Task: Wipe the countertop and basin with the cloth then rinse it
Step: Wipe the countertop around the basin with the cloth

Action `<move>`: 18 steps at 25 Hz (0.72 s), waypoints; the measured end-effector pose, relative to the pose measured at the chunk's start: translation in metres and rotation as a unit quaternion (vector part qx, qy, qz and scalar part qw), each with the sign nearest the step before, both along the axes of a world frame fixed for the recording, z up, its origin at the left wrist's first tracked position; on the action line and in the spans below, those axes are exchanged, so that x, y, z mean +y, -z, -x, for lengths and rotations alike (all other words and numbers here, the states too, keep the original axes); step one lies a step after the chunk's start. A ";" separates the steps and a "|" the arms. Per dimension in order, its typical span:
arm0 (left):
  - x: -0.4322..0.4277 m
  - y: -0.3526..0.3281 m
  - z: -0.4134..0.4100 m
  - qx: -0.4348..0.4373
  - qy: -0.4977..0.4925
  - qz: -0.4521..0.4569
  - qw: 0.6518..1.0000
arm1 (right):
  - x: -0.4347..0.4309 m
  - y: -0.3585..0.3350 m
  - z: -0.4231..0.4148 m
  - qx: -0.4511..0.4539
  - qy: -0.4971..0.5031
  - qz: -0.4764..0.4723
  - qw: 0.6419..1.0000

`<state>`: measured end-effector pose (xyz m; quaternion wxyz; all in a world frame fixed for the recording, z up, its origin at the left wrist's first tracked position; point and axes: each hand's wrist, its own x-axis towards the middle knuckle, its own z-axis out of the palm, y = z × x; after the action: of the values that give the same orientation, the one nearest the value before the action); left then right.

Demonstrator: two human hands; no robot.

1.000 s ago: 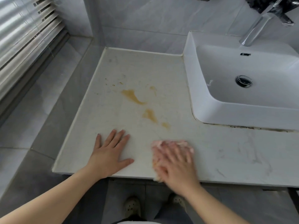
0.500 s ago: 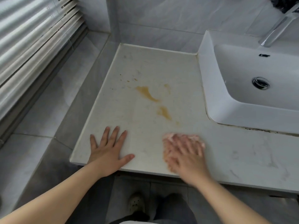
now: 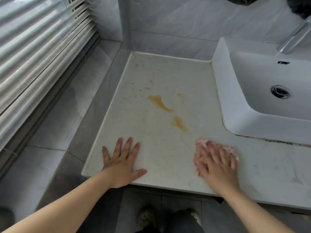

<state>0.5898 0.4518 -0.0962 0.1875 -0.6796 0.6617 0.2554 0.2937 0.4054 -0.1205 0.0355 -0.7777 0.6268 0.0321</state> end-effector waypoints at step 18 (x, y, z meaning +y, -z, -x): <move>0.072 0.025 -0.033 0.039 -0.160 0.267 0.950 | 0.041 0.001 -0.172 -0.045 -0.267 -0.056 0.961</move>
<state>0.6226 0.5233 -0.1213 -0.0702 -0.7910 0.5952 0.1226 0.4657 0.4469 -0.1218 0.0971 -0.9143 0.3911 0.0406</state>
